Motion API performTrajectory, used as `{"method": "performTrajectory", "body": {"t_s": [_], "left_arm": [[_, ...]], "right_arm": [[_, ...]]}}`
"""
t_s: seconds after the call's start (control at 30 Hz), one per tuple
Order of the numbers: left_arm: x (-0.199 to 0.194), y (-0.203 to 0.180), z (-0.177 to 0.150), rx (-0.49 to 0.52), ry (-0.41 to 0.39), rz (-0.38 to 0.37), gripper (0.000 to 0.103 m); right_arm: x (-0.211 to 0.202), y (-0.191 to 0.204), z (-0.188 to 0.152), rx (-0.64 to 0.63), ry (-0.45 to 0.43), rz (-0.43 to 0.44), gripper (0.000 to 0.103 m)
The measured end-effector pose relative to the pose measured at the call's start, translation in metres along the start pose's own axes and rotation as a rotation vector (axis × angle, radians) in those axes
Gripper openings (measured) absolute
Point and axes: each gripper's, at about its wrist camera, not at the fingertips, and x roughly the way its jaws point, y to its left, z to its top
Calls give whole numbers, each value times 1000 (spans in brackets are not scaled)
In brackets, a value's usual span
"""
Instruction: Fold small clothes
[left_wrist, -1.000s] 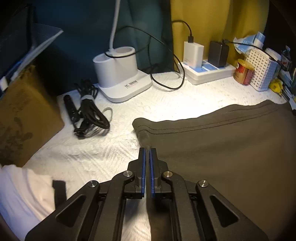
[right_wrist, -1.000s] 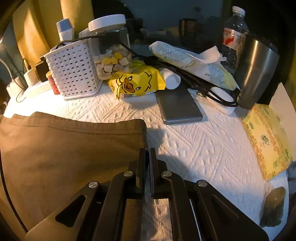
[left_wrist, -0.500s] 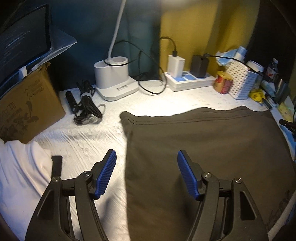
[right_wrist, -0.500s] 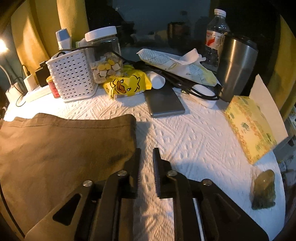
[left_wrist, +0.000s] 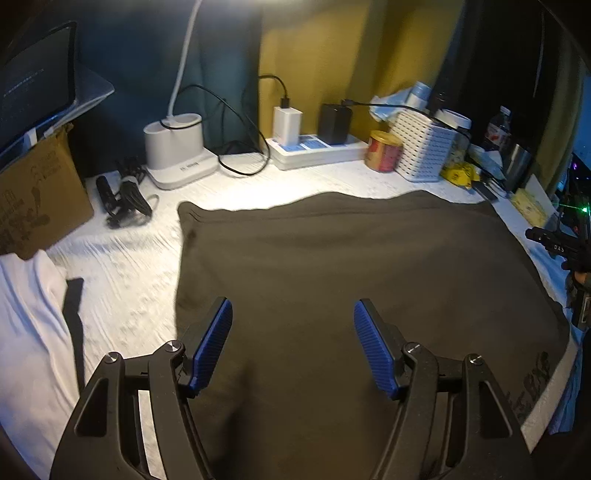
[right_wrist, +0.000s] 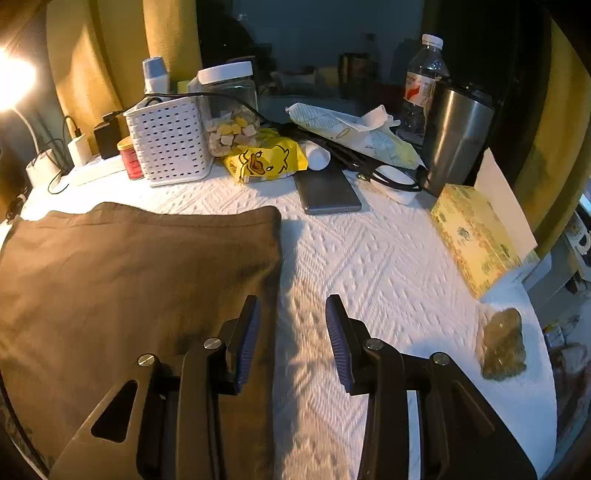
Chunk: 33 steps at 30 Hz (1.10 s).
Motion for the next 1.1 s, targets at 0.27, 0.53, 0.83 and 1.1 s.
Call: {"method": "performTrajectory", "body": {"t_s": [0.27, 0.53, 0.83, 1.1], "left_arm": [[-11, -19, -21, 9, 7, -54, 68], [-20, -38, -42, 28, 21, -105, 68], [-25, -53, -64, 42, 43, -148, 68], [-33, -65, -78, 45, 46, -169, 68]], "right_arm": [[-25, 5, -21, 4, -5, 1, 39], [-44, 26, -53, -11, 17, 21, 46], [-65, 38, -88, -8, 38, 34, 48], [-77, 47, -118, 23, 57, 51, 61]]}}
